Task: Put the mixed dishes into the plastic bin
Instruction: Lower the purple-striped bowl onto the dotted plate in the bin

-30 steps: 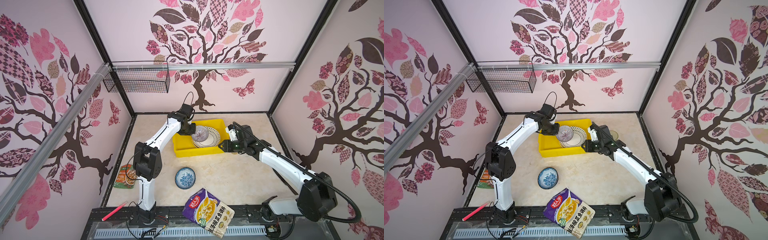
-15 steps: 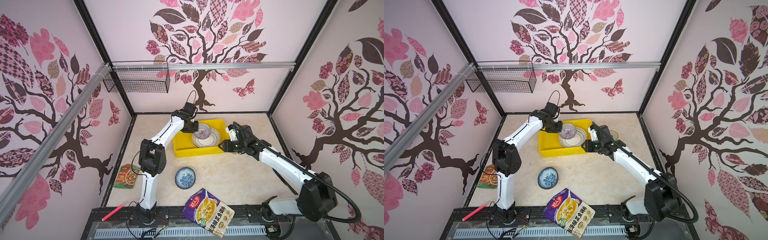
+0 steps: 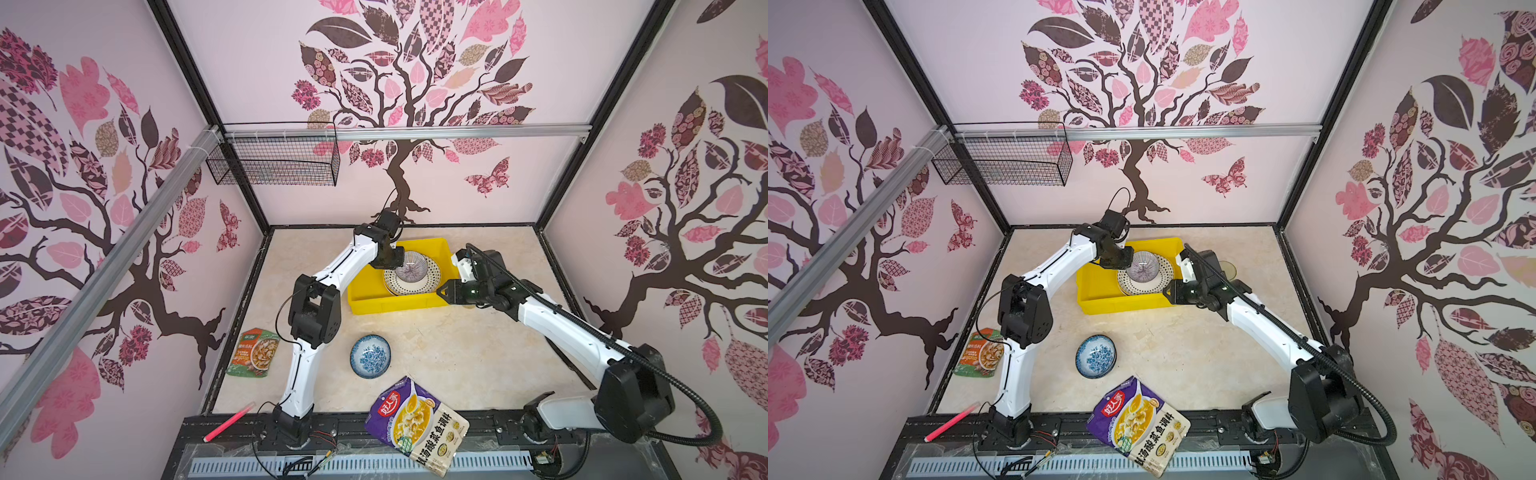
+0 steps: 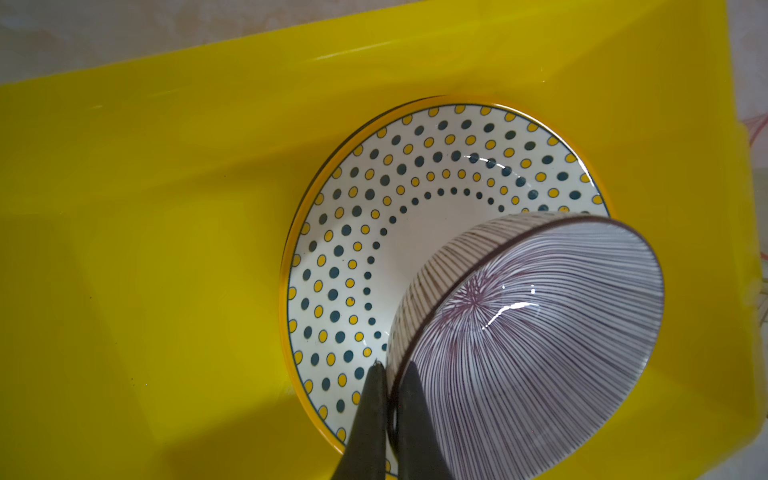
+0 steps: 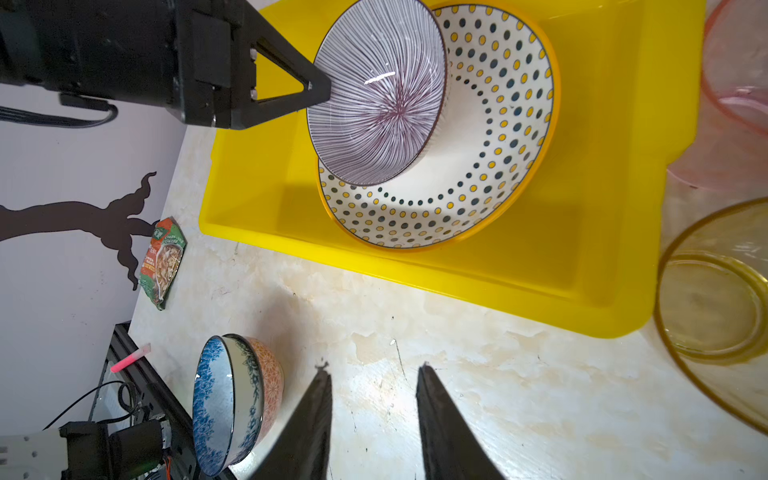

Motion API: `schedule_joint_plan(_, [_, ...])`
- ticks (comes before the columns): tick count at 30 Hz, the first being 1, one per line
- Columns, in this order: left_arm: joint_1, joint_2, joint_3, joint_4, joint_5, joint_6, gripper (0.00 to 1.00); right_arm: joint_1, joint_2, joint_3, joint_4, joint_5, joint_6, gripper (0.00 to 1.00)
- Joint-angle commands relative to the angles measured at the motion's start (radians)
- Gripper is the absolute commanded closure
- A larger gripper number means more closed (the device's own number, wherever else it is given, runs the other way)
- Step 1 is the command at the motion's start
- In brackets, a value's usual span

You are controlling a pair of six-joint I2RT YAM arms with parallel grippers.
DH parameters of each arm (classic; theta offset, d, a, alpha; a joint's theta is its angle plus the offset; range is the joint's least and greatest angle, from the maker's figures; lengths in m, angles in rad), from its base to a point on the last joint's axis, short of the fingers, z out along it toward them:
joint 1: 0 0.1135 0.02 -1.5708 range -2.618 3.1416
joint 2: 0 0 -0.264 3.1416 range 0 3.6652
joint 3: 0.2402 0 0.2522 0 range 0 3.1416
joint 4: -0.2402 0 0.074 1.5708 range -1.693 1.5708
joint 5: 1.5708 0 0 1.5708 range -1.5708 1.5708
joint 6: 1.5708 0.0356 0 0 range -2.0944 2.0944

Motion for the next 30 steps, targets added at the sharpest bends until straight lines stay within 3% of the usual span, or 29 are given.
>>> schedule_joint_plan(1, [-0.002,0.019,0.07,0.044,0.016,-0.017,1.0,0.005,-0.042,0.006,-0.005,-0.001,-0.002,0.63])
schedule_joint_plan(26, [-0.003,0.072,0.075,0.031,0.025,-0.036,1.0,0.005,-0.033,0.004,0.0,-0.019,0.012,0.63])
schedule_joint_plan(30, [-0.003,0.072,0.072,0.021,0.022,-0.037,0.96,0.005,-0.028,0.009,-0.001,-0.027,0.015,0.63])
